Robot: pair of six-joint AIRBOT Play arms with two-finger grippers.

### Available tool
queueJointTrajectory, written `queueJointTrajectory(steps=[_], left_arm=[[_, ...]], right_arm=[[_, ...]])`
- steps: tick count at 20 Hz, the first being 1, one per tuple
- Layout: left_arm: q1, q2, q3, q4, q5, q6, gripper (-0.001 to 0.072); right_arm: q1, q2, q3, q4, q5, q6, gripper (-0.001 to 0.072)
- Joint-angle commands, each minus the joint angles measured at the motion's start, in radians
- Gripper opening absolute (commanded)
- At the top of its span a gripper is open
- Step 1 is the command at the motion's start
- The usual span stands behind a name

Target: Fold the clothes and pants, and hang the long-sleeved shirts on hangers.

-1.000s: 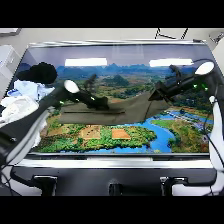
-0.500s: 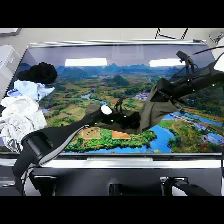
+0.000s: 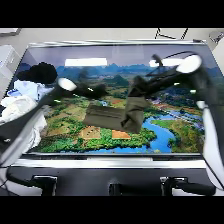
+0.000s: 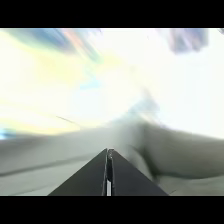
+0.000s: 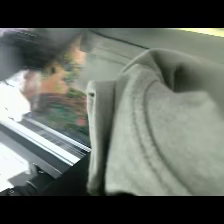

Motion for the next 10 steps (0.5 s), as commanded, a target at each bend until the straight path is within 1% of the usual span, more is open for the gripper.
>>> queueJointTrajectory(steps=[1,4,5,6,7,8,9,10], left_arm=[[0.24,0.241,0.0,0.246,-0.154,-0.029,0.0023],[0.343,0.418,0.0,0.281,-0.201,-0.006,0.0023],[0.354,0.458,-0.001,0.306,-0.204,-0.007,0.0023],[0.359,0.492,-0.002,0.338,-0.208,-0.008,0.0023],[0.358,0.511,-0.003,0.37,-0.217,-0.008,0.0023],[0.358,0.521,-0.003,0.394,-0.236,-0.017,0.0023],[0.358,0.523,-0.003,0.409,-0.257,-0.023,0.0023],[0.358,0.522,-0.003,0.422,-0.276,-0.023,0.0023]], right_arm=[[0.129,-0.175,0.003,0.143,-0.186,-0.011,0.0043],[0.223,-0.353,0.005,0.345,-0.307,-0.016,0.0044],[0.257,-0.403,0.005,0.405,-0.352,-0.02,0.0104],[0.282,-0.441,0.005,0.475,-0.38,-0.025,0.0366],[0.289,-0.465,0.005,0.556,-0.393,-0.081,0.0586],[0.279,-0.47,0.005,0.632,-0.391,-0.156,0.0612],[0.252,-0.46,0.005,0.673,-0.369,-0.196,0.0623],[0.201,-0.439,0.005,0.67,-0.324,-0.222,0.0624]])
